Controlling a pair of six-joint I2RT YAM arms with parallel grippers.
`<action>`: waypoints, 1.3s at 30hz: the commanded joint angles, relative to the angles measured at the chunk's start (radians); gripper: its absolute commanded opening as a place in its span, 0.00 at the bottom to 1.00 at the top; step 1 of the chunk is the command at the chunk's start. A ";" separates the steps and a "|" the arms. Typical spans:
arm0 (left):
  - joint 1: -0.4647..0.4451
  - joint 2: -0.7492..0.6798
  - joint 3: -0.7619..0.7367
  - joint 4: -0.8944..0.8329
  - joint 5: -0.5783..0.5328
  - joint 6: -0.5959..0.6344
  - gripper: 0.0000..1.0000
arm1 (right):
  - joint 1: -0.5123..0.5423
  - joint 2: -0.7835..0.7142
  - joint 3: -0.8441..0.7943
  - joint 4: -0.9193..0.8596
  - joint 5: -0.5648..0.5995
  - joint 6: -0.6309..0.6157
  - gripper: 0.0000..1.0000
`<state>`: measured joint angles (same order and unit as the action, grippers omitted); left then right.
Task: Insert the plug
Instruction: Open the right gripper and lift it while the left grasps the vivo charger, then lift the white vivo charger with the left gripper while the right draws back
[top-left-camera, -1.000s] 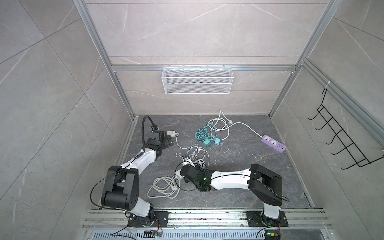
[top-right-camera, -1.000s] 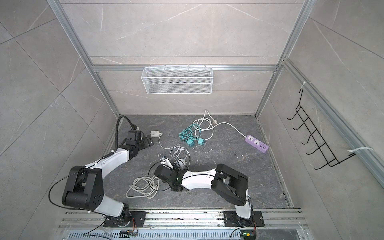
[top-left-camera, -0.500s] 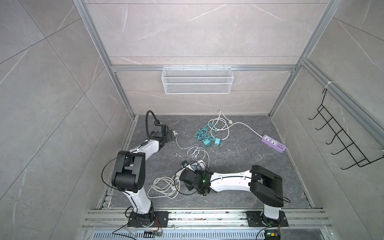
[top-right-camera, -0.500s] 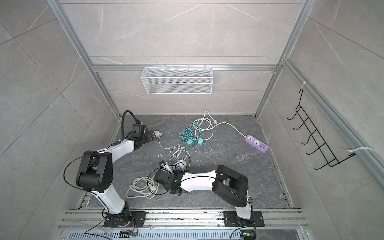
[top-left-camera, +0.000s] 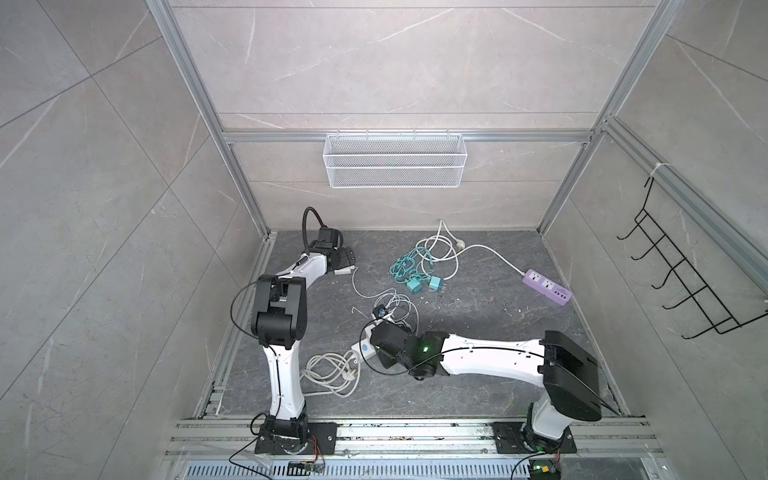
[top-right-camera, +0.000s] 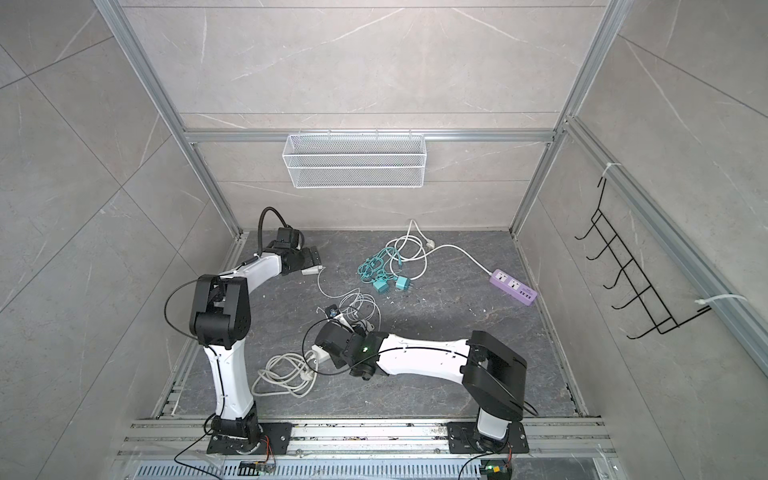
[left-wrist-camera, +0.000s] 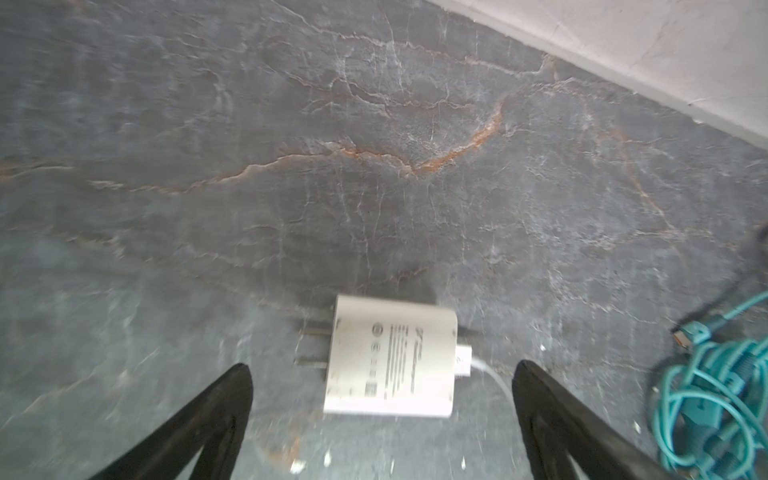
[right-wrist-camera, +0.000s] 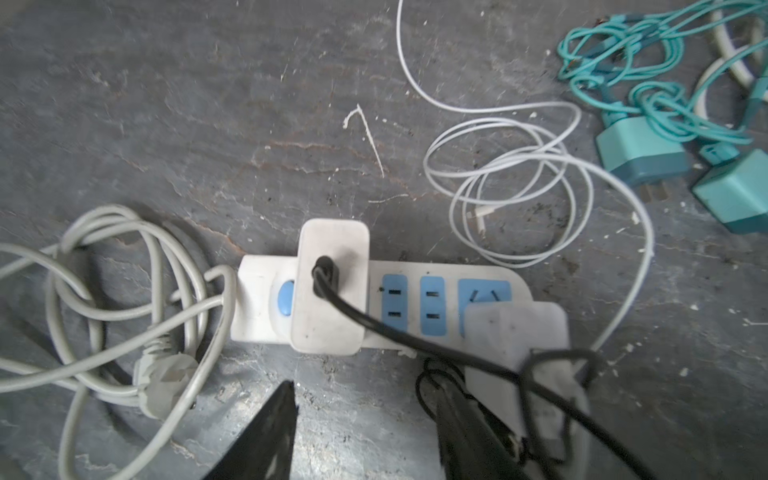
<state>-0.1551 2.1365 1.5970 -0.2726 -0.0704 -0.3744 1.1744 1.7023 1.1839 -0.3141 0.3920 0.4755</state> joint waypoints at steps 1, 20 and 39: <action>0.008 0.060 0.079 -0.118 0.028 0.031 1.00 | -0.029 -0.067 -0.018 -0.039 -0.015 -0.014 0.56; -0.026 -0.004 -0.102 -0.064 0.295 -0.147 0.87 | -0.229 -0.167 -0.112 0.010 -0.175 -0.091 0.57; -0.140 -0.213 -0.077 -0.329 0.048 0.153 0.97 | -0.361 -0.155 -0.146 0.080 -0.295 -0.150 0.56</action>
<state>-0.3122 1.9736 1.4364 -0.4793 0.1211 -0.3691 0.8192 1.5593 1.0409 -0.2462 0.1139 0.3466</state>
